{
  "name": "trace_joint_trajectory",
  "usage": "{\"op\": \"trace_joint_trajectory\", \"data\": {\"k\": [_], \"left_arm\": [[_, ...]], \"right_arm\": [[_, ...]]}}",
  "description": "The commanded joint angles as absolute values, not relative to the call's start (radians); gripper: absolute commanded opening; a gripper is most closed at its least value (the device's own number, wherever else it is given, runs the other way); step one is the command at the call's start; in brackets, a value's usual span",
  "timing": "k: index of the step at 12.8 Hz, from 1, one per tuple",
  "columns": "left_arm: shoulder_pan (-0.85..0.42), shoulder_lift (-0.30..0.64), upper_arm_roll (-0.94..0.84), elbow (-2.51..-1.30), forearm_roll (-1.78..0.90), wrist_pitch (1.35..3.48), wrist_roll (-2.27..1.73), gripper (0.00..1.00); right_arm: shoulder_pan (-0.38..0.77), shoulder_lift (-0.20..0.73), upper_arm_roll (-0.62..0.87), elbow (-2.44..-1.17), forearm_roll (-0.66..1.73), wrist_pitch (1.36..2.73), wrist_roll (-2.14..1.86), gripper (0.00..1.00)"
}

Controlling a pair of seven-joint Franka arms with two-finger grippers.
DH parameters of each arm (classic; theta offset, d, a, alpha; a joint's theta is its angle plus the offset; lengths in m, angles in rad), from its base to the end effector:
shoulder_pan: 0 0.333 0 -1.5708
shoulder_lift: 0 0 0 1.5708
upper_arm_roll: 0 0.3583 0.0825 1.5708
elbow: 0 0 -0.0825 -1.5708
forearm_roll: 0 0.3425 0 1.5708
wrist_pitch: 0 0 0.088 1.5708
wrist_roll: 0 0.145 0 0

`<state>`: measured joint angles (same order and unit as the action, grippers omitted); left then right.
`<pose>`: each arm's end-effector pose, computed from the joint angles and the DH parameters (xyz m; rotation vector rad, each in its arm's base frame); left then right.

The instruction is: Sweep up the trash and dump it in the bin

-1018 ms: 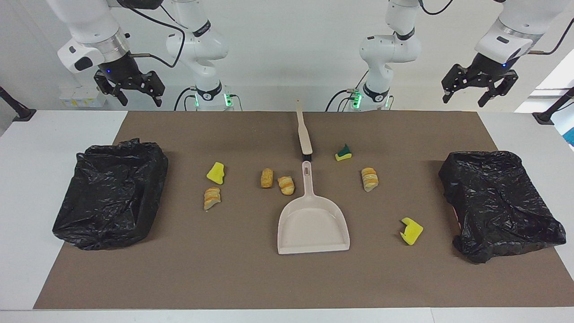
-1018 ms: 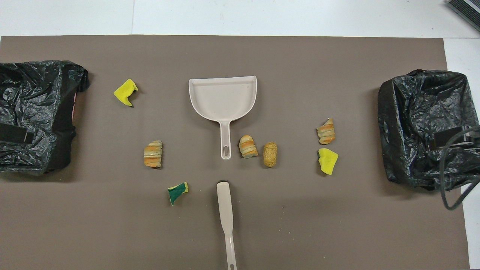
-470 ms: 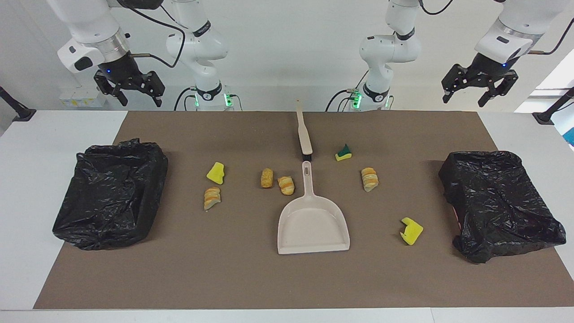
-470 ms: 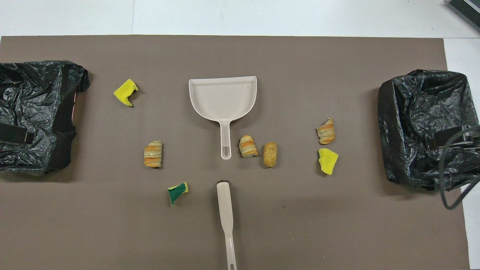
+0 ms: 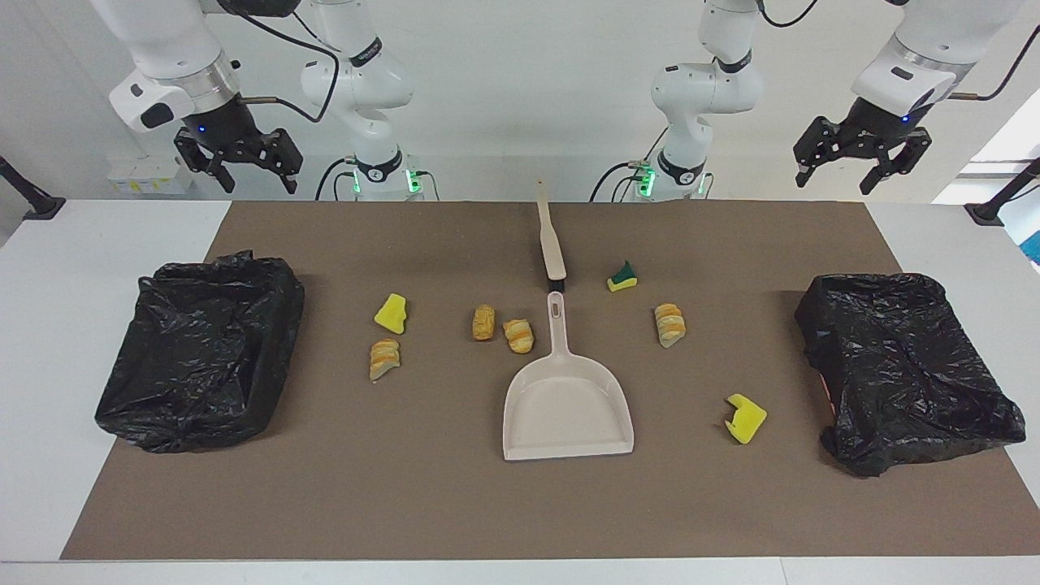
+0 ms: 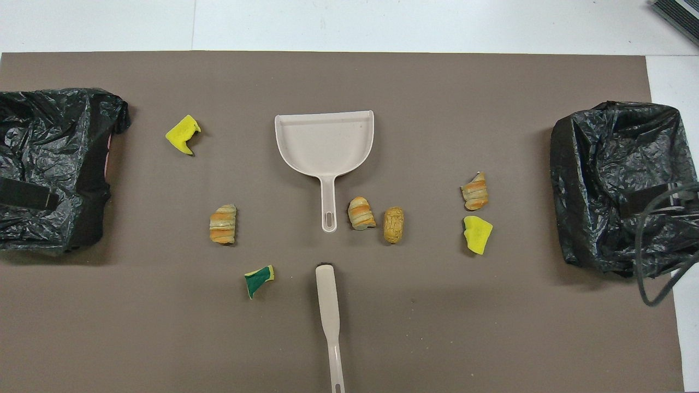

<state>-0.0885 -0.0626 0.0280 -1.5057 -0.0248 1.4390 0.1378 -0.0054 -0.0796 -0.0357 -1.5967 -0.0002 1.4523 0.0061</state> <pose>0.4755 -0.0321 0.6759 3.0993 -0.3134 -0.0048 0.4693 -0.0202 0.6471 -3.1353 0.0737 0.1016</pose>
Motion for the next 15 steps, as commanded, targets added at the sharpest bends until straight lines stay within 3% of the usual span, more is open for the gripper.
{"op": "trace_joint_trajectory", "data": {"k": [1, 12, 15], "left_arm": [[-0.106, -0.094, 0.018, -1.540, -0.011, 1.434, 0.117, 1.00], [-0.247, -0.161, 0.011, -1.638, -0.014, 1.439, 0.055, 1.00], [-0.325, -0.198, 0.011, -1.730, -0.015, 1.466, -0.041, 1.00]], "right_arm": [[-0.009, -0.101, -0.034, -1.624, 0.003, 1.471, -0.018, 1.00], [-0.003, -0.087, -0.029, -1.620, -0.003, 1.485, -0.023, 1.00], [0.000, -0.063, -0.028, -1.617, -0.002, 1.491, -0.021, 1.00]]}}
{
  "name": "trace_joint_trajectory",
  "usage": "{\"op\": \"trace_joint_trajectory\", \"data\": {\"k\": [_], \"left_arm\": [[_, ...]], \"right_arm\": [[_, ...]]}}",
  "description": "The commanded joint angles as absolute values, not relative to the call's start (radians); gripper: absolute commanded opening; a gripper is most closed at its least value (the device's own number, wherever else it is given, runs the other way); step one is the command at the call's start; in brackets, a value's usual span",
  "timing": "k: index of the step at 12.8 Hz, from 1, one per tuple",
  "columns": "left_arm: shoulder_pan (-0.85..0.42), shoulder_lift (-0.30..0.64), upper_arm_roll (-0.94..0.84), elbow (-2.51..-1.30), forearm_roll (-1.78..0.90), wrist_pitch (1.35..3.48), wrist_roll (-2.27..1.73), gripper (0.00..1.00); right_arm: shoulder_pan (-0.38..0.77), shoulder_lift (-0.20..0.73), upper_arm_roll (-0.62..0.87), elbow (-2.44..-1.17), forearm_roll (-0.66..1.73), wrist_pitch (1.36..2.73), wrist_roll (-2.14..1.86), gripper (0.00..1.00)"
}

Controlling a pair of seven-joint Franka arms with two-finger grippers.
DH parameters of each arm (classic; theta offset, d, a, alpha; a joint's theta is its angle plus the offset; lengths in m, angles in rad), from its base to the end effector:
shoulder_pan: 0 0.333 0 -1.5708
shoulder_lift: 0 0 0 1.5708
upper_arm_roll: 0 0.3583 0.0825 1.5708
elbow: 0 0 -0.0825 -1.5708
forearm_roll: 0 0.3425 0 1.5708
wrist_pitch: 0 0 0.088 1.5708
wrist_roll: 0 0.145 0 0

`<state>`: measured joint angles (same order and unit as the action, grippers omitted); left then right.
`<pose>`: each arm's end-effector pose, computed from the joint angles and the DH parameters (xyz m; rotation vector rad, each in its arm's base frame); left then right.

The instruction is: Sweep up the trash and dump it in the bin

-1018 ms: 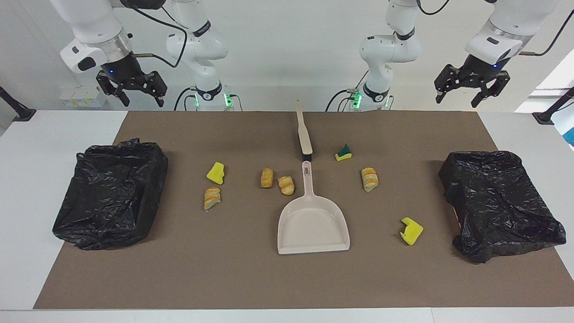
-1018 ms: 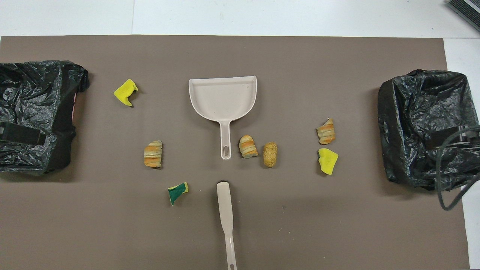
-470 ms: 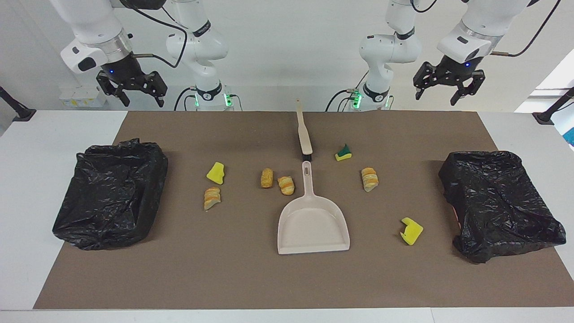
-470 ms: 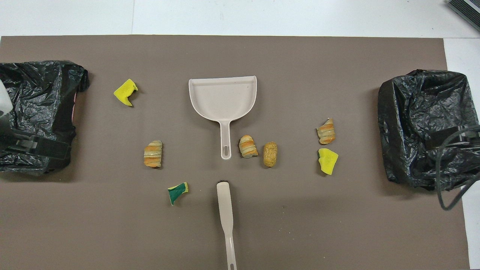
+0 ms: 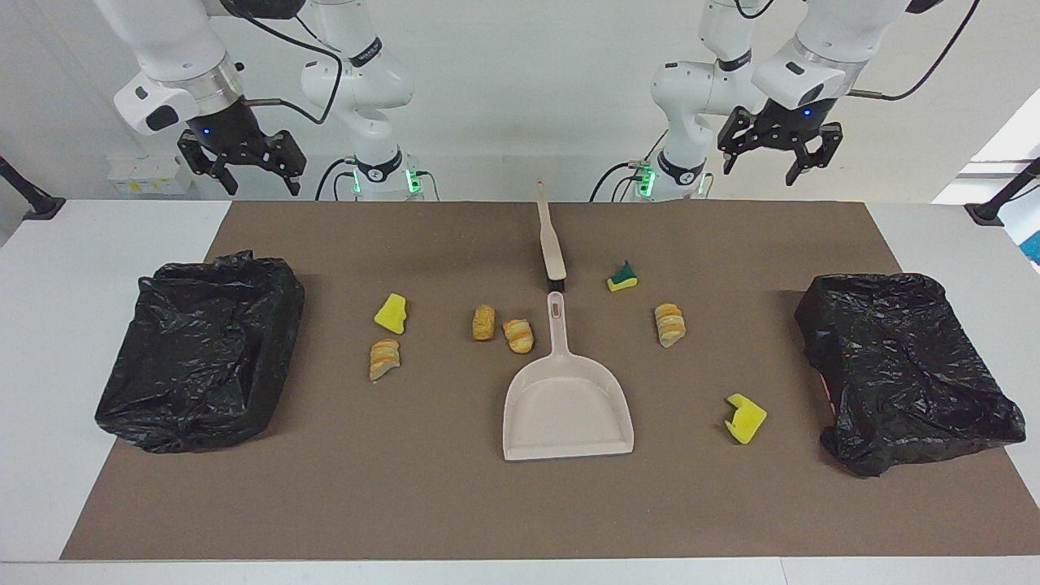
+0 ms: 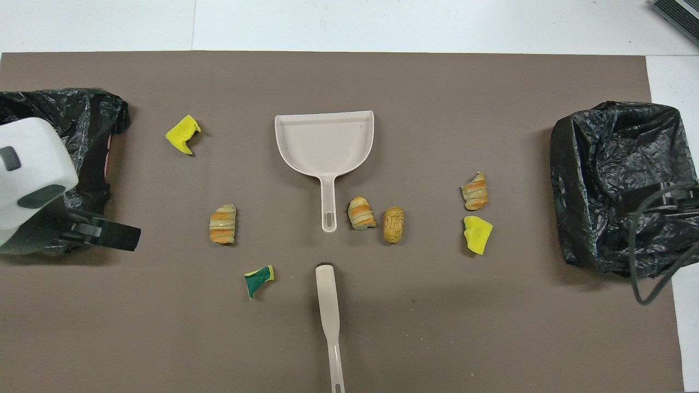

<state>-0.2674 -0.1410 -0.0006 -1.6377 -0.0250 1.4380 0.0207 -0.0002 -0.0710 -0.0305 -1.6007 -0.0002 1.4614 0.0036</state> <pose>0.4292 -0.1219 0.6571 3.0897 -0.4532 -0.0958 0.4734 -0.0152 0.6421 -3.1364 0.0536 0.1072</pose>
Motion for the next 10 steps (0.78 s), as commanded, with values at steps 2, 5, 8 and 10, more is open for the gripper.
{"op": "trace_joint_trajectory", "data": {"k": [2, 5, 8, 10], "left_arm": [[-0.376, -0.213, 0.009, -1.791, -0.020, 1.494, -0.101, 1.00], [-0.492, -0.230, 0.008, -1.911, -0.021, 1.589, -0.280, 1.00], [-0.601, -0.261, 0.008, -2.044, -0.025, 1.698, -0.395, 1.00], [-0.665, -0.282, 0.008, -2.124, -0.026, 1.768, -0.458, 1.00]], "right_arm": [[0.003, -0.048, -0.026, -1.611, 0.008, 1.518, -0.021, 1.00], [0.003, -0.012, 0.009, -1.601, 0.009, 1.545, -0.011, 1.00], [0.012, 0.005, 0.025, -1.603, 0.017, 1.630, 0.030, 1.00], [0.040, 0.029, 0.023, -1.603, 0.009, 1.635, 0.038, 1.00]]}}
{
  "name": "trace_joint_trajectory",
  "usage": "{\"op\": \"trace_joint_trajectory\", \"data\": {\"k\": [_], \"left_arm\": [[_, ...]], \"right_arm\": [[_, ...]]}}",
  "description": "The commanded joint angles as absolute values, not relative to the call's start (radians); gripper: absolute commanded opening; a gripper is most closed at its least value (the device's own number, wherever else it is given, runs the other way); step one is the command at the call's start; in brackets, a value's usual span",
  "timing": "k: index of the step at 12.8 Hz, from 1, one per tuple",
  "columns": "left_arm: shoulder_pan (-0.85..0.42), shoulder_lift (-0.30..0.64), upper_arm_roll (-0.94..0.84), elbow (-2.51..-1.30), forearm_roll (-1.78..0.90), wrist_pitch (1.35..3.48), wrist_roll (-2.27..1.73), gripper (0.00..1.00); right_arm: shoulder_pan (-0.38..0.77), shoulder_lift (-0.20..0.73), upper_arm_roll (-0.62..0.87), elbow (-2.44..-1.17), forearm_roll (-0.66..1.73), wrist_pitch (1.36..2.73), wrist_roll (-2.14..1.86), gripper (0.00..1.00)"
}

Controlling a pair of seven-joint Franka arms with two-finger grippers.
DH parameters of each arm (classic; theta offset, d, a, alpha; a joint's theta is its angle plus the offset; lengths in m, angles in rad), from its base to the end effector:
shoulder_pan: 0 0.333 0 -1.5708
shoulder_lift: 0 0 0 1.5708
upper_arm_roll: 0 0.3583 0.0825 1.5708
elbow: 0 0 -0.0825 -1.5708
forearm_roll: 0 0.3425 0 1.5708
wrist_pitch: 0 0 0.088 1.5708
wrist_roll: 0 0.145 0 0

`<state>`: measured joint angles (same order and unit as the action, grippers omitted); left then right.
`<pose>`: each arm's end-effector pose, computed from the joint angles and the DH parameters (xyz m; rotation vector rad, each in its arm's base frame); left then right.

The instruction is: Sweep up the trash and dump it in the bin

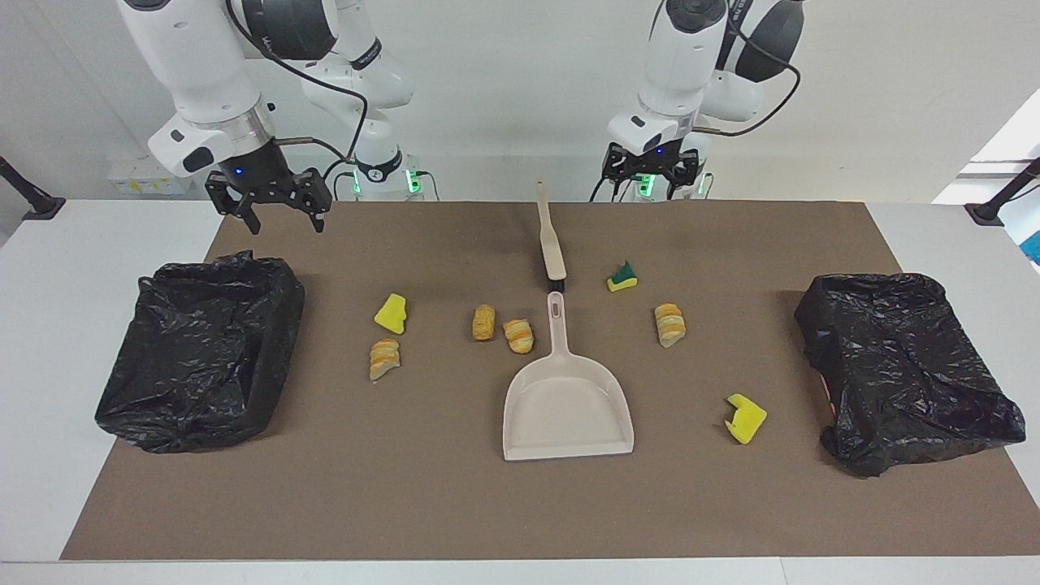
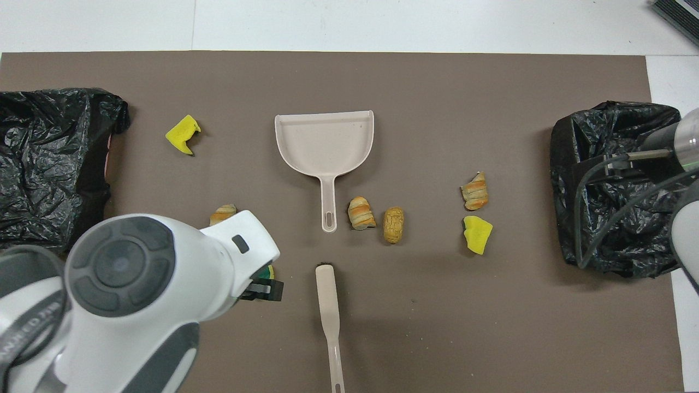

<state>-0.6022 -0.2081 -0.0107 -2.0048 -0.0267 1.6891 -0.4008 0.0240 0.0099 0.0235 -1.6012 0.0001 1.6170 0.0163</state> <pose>0.3502 -0.2511 0.5507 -3.0895 0.3212 0.1644 0.5199 0.0247 0.6146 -3.1407 -0.0490 -0.0092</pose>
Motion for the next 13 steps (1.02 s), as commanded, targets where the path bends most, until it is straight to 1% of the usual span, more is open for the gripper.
{"op": "trace_joint_trajectory", "data": {"k": [1, 3, 4, 5, 7, 9, 10, 13], "left_arm": [[-0.699, -0.282, 0.006, -2.153, -0.031, 1.798, -0.489, 1.00], [-0.767, -0.287, 0.008, -2.225, -0.054, 1.873, -0.555, 1.00], [-0.785, -0.308, 0.006, -2.264, -0.057, 1.903, -0.566, 1.00], [-0.804, -0.302, 0.006, -2.279, -0.069, 1.922, -0.572, 1.00], [-0.883, -0.249, 0.008, -2.333, -0.077, 2.015, -0.645, 1.00], [-0.955, -0.252, 0.006, -2.414, -0.078, 2.100, -0.762, 1.00], [-0.992, -0.245, 0.006, -2.424, -0.081, 2.112, -0.782, 1.00], [-1.041, -0.200, 0.006, -2.473, -0.130, 2.229, -0.827, 1.00]], "right_arm": [[0.052, 0.037, 0.023, -1.603, 0.011, 1.644, 0.040, 1.00], [0.086, 0.057, 0.023, -1.606, 0.017, 1.674, 0.038, 1.00], [0.089, 0.072, 0.023, -1.603, 0.020, 1.678, 0.040, 1.00], [0.103, 0.087, 0.026, -1.600, 0.018, 1.677, 0.049, 1.00], [0.149, 0.124, 0.029, -1.591, 0.014, 1.680, 0.075, 1.00], [0.193, 0.172, 0.031, -1.562, 0.014, 1.692, 0.109, 1.00], [0.213, 0.196, 0.031, -1.557, 0.015, 1.709, 0.117, 1.00], [0.281, 0.256, 0.032, -1.555, 0.059, 1.804, 0.182, 1.00]]}}
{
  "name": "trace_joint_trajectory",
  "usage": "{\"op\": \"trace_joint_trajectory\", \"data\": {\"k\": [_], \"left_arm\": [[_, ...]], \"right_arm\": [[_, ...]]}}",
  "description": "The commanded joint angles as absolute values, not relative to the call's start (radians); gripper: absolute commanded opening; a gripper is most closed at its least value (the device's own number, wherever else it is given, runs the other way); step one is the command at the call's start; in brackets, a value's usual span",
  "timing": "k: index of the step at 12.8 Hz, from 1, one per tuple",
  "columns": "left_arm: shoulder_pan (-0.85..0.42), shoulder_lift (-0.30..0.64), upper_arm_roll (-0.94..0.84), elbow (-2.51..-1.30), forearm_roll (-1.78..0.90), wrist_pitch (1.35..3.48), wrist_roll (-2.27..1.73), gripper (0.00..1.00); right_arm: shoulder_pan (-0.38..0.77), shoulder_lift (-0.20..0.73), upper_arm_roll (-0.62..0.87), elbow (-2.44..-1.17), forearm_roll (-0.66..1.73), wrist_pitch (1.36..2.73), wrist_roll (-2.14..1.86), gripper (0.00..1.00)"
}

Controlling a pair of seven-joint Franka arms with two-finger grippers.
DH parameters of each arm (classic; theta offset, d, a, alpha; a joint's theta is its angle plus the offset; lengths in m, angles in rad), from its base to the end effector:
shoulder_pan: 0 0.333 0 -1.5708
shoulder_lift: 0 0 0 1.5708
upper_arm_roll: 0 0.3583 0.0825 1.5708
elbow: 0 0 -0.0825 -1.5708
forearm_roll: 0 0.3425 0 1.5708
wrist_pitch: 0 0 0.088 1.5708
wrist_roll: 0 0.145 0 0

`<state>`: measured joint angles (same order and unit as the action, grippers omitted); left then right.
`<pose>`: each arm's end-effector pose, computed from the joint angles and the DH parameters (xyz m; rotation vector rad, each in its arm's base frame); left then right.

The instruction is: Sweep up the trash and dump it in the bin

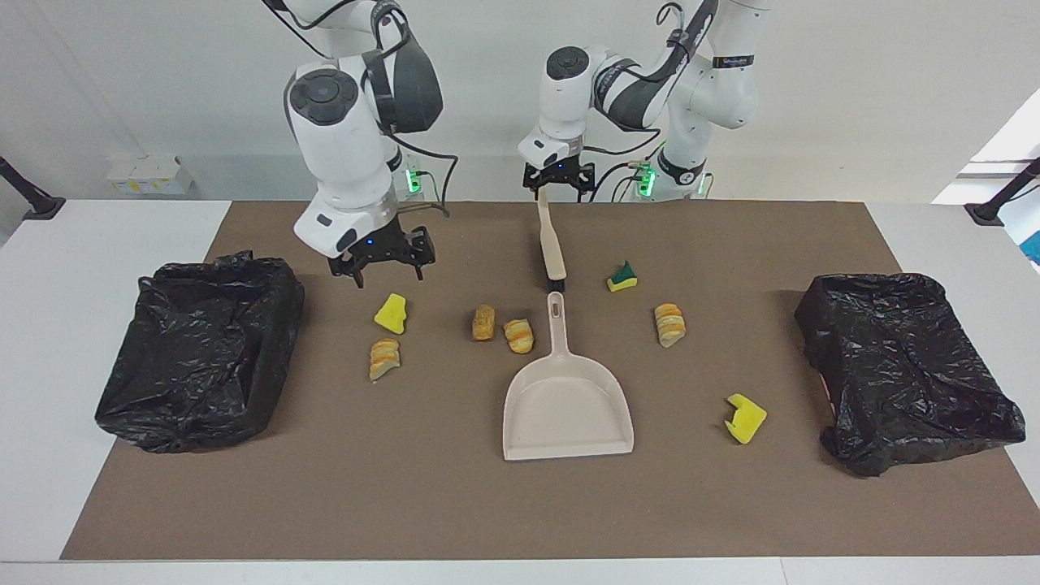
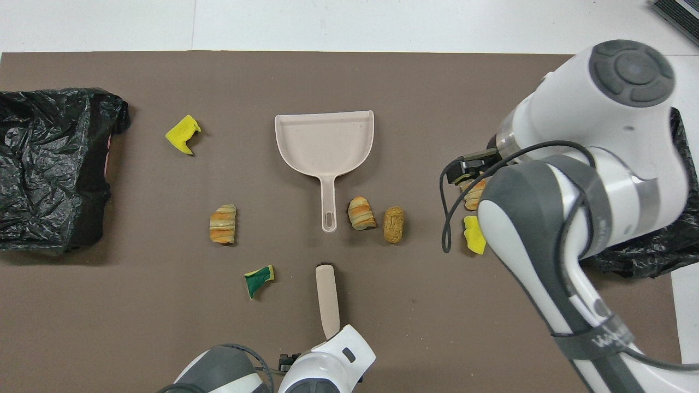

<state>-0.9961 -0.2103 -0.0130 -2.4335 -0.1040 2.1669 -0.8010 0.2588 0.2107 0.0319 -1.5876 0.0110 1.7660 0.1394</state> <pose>0.2111 -0.3493 0.4088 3.1230 -0.2298 -0.1550 0.5664 0.1692 0.5216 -3.1223 -0.2321 0.0551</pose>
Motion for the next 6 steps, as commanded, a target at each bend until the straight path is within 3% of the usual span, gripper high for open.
{"op": "trace_joint_trajectory", "data": {"k": [1, 2, 6], "left_arm": [[-1.043, -0.198, 0.006, -2.480, -0.141, 2.238, -0.827, 1.00], [-1.046, -0.195, 0.006, -2.483, -0.165, 2.253, -0.827, 1.00], [-1.057, -0.160, 0.006, -2.488, -0.201, 2.276, -0.811, 0.72]], "right_arm": [[0.285, 0.267, 0.032, -1.555, 0.095, 1.840, 0.225, 1.00], [0.285, 0.276, 0.032, -1.557, 0.121, 1.870, 0.271, 1.00], [0.337, 0.377, 0.063, -1.514, 0.109, 1.942, 0.285, 1.00]]}}
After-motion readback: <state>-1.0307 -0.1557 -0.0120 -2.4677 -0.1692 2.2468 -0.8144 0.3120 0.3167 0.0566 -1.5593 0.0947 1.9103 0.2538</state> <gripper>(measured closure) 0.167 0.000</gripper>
